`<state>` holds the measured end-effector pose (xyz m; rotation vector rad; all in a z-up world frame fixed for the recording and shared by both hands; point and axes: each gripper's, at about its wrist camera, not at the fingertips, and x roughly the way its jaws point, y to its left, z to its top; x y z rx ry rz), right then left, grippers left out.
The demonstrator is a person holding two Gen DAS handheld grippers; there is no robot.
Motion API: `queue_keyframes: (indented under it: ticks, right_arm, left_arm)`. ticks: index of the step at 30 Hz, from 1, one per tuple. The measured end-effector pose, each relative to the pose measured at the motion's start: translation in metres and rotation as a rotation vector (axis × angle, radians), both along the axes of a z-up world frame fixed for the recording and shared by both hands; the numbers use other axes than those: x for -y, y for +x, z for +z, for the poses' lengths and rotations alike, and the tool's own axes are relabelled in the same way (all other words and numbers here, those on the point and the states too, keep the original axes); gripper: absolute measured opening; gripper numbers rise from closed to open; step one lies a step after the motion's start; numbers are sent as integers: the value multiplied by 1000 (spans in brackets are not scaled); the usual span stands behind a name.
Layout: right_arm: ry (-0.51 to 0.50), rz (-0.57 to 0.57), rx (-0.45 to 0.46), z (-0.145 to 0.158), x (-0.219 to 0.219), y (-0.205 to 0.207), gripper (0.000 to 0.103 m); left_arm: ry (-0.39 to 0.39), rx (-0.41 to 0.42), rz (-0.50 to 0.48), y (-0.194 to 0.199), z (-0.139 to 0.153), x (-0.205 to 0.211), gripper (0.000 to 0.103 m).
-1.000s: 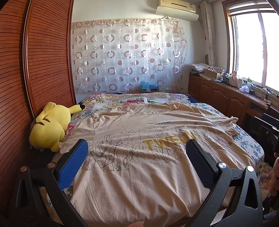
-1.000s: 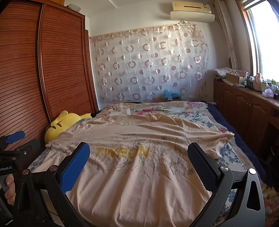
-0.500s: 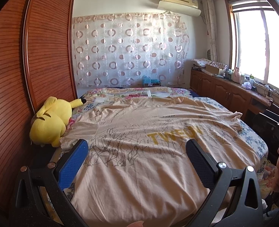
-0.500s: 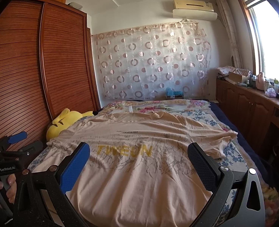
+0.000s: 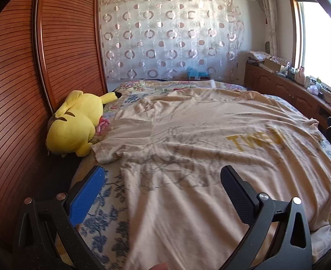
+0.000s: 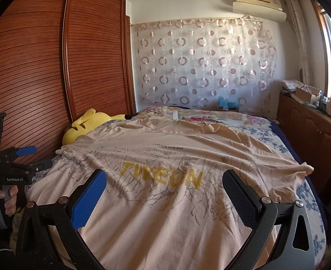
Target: Fold small clothes
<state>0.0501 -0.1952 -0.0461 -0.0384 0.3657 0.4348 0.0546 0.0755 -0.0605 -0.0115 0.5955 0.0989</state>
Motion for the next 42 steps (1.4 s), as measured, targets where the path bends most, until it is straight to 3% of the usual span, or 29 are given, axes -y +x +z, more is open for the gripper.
queue_keyframes:
  ticks: [5,14,18,22,25,31,35,37,39,42]
  right_arm:
    - [14,101,-99,-4,-3,34,103]
    - [-53,135,-158,-2,-19,69,100]
    - [-97,138,-167,-4,-30,72,100]
    - [-136,137,-180,-6,-33,74,100]
    - [-131,137,-192,-4,-34,77,100]
    - [-136,132,-202,-5,-38,76,100]
    - [-149,112,-179,-4,-43,73,100]
    - [-153,110,-170,-3,-45,70,100]
    - [-153,109,-166,-4,-46,68,100]
    - [-151,107,-166,-4,-46,66,100]
  left_arm:
    - [28,-28,39,14,-4,-23,103]
    - [-49,-106,31,42,-7,-66,103]
    - [-80,-141,28,54,-10,-82,98]
    - [-137,-194,33,68,-16,-99,77]
    - [-195,-230,48,80,-24,-112,68]
    - [-162,-332,73,112,-42,-122,66]
    - [-233,-356,65,121,-46,-134,65]
    - [-274,-356,70,122,-46,-141,44]
    - [-283,-350,79,122,-44,-144,31]
    - [-252,-358,53,124,-42,-141,18]
